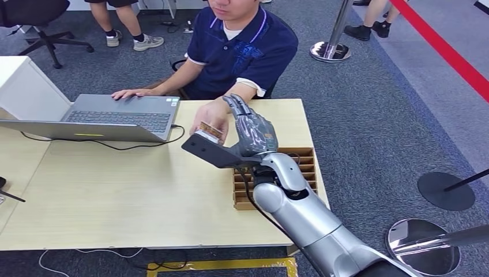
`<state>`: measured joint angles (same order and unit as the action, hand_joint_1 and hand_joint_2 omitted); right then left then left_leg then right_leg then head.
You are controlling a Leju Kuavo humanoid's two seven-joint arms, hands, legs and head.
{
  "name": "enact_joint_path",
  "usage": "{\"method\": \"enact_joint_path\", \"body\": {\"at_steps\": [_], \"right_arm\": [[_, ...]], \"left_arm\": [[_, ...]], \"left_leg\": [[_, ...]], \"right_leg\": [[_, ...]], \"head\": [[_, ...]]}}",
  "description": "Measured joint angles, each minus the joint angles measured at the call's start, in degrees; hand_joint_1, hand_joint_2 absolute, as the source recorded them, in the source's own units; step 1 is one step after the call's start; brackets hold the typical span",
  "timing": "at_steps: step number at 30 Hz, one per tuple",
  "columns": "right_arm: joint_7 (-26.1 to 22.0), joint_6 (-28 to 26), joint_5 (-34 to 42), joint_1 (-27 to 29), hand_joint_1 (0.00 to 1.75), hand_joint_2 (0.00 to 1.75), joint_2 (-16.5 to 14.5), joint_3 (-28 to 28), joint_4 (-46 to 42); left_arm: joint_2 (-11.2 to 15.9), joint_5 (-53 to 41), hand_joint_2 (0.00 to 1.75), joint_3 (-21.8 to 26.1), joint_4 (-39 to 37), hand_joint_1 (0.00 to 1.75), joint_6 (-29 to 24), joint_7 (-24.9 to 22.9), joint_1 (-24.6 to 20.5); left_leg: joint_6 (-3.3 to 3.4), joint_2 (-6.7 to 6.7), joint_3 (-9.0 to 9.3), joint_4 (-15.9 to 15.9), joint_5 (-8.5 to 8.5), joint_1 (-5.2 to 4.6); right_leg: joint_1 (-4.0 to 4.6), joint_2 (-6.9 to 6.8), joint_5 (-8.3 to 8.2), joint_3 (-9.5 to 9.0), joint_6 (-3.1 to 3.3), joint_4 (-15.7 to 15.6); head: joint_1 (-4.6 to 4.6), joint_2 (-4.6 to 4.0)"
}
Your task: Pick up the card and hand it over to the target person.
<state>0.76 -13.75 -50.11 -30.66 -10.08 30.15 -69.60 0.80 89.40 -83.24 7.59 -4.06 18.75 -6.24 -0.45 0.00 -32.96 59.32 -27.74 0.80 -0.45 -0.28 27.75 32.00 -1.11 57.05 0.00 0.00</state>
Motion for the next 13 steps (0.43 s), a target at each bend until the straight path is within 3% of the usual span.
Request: {"method": "enact_joint_path", "body": {"at_steps": [13], "right_arm": [[-0.17, -1.77, -0.02, 1.66, 0.00, 1.75, 1.44, -2.23, -5.74]], "left_arm": [[-0.21, 0.46, 0.00, 0.50, -0.04, 0.00, -0.27, 0.05, 0.06]], "left_leg": [[0.00, -0.08, -0.02, 0.00, -0.01, 0.01]], "right_leg": [[0.01, -0.08, 0.03, 0.01, 0.01, 0.01]], "head": [[0.00, 0.00]]}}
